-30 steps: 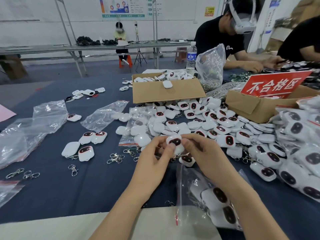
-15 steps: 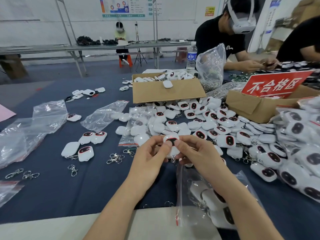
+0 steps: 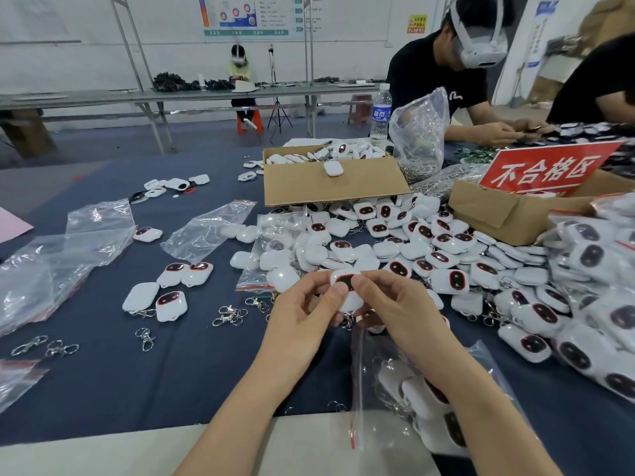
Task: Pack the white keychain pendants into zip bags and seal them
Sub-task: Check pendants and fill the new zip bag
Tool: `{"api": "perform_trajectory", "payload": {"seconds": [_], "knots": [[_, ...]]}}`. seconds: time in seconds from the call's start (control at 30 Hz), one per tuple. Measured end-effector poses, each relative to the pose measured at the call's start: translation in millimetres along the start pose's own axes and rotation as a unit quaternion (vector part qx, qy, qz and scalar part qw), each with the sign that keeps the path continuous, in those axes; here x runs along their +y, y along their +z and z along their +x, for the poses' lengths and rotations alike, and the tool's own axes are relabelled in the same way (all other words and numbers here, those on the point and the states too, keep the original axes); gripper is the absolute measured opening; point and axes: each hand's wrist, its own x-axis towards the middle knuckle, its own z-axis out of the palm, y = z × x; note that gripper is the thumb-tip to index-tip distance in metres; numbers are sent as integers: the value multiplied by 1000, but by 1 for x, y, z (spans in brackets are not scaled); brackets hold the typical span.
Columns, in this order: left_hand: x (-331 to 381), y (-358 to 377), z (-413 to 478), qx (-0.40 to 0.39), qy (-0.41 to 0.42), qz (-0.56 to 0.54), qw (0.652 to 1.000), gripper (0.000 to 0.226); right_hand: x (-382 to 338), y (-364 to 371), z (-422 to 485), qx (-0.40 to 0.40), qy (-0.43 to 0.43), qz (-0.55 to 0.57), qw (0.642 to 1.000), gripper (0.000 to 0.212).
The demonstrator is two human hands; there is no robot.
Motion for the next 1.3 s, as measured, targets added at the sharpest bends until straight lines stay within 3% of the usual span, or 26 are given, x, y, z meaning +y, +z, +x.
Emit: {"api": "perform_trajectory", "payload": {"seconds": [0.37,0.57,1.3], "knots": [[-1,-1,-1,-17,17,-10,1000,18,-4,-5,-1,-14,-11,-22,1000,16],[-3,-1,-2,-39,30,49,998,33,-1,-6,0,3,-14,-20,1000,14],[-10,1,-1,-16,36,86,995,29,3,-4,0,1,-5,-8,1000,11]]}}
